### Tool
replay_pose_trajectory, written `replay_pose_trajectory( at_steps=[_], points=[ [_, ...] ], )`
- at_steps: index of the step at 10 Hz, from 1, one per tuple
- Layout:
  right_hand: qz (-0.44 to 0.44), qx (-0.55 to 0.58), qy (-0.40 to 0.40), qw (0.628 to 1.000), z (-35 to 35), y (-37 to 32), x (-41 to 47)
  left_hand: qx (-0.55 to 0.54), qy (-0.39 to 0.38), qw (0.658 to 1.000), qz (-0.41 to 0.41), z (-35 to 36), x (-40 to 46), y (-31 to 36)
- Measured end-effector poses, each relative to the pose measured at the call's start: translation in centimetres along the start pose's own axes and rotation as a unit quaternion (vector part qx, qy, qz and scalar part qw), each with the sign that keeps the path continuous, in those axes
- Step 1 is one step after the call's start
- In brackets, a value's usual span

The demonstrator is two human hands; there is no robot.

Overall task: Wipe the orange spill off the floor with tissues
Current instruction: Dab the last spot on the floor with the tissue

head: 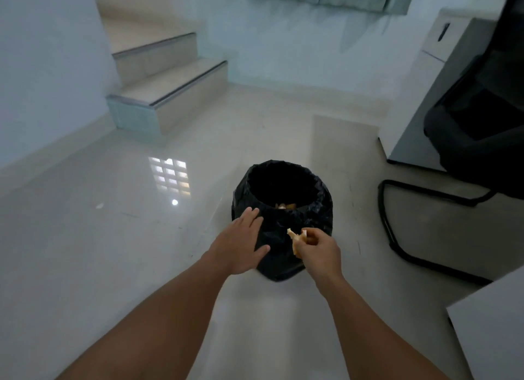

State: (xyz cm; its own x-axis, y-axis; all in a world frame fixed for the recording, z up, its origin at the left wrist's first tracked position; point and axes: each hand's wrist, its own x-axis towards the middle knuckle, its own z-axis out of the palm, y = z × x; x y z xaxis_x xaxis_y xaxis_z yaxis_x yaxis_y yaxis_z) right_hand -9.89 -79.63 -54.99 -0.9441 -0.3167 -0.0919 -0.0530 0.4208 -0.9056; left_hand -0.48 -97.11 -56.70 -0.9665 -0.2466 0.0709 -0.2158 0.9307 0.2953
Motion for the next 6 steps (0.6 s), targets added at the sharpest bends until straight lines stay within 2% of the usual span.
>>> replay_pose_trajectory(
  at_steps=[3, 5, 6],
  points=[
    [0.023, -0.019, 0.062, 0.998, 2.0, -3.7, 9.2, -0.013, 0.002, 1.0, 0.005, -0.3, 9.9, -1.8],
    [0.025, 0.063, 0.043, 0.997, 2.1, -2.6, 13.6, 0.003, -0.021, 1.0, 0.009, 2.4, 13.6, -3.3],
    [-0.002, 0.095, 0.006, 0.995, -0.3, -2.2, 13.7, 0.005, -0.027, 1.0, 0.014, 3.5, 14.7, -3.2]
  ],
)
